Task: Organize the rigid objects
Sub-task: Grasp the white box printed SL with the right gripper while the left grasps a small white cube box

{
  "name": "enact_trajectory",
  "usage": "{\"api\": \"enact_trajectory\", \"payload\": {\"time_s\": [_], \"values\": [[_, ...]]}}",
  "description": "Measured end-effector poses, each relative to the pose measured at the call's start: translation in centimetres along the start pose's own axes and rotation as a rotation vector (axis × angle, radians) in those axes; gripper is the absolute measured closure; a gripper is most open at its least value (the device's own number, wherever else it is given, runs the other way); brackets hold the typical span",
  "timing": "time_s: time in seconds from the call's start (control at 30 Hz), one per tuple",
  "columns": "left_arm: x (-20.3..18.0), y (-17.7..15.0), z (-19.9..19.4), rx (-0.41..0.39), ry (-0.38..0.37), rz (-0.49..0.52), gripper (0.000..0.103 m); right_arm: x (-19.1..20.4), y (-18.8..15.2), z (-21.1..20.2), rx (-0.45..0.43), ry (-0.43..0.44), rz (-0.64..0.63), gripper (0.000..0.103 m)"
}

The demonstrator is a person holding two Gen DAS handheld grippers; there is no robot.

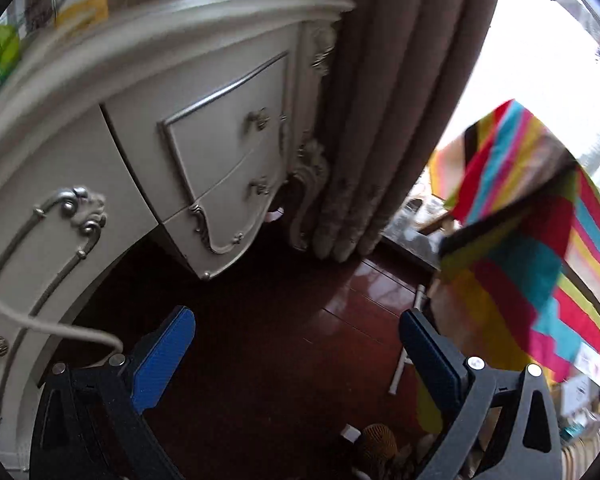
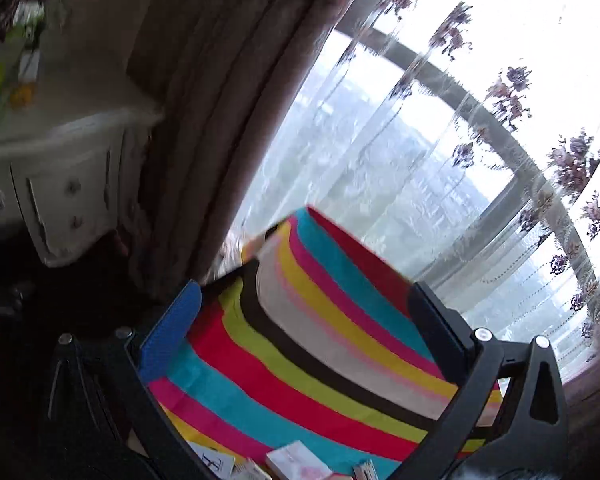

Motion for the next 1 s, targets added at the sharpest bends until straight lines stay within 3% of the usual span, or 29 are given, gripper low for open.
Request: {"api": "enact_trajectory", "payload": {"time_s": [0.1, 0.17, 0.3, 0.47, 0.63, 0.87, 0.9, 0.97, 1.0], "values": [[1.7, -2.4, 6.5, 0.073, -0.012, -0.064, 0.0, 2.6, -4.4, 4.4, 0.184, 0.026, -0.142, 0.0], [2.4, -5.5, 11.5, 0.171, -0.043, -0.13, 0.0, 4.7, -8.0, 6.1, 0.28, 0.111, -0.276, 0.0], [3.1, -13.4, 19.9, 0.371, -0.098, -0.284, 0.0, 8.8, -14.1, 7.1, 0.38, 0.23, -0.536, 0.0], [2.3, -24.5, 28.3, 0.593, -0.114, -0.516, 0.0, 12.3, -19.2, 6.3, 0.472, 0.418, -0.743, 0.0], [-0.2, -33.3, 33.9, 0.765, -0.104, -0.687, 0.0, 13.1, -22.0, 8.7, 0.556, 0.521, -0.76, 0.0], [-1.4, -40.2, 37.1, 0.9, -0.145, -0.896, 0.0, 11.9, -25.4, 10.9, 0.665, 0.611, -0.776, 0.0], [-1.5, -40.6, 37.3, 0.911, -0.139, -0.899, 0.0, 11.8, -25.8, 10.8, 0.667, 0.633, -0.774, 0.004], [-1.5, -41.5, 37.7, 0.921, -0.127, -0.922, 0.0, 11.7, -26.7, 10.8, 0.674, 0.647, -0.774, 0.023], [-1.8, -42.0, 38.0, 0.933, -0.137, -0.93, 0.0, 11.5, -27.3, 10.8, 0.693, 0.656, -0.767, 0.044]]}}
Point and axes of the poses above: each gripper's, at about its wrist camera, not at the fingertips, and z roughly the way its jaws point, x to its left, y to its top, the point moved 3 cm from there along z, roughly the way its jaws point, and after that the axes turned 1 degree about -y, right-handed, at the moved point
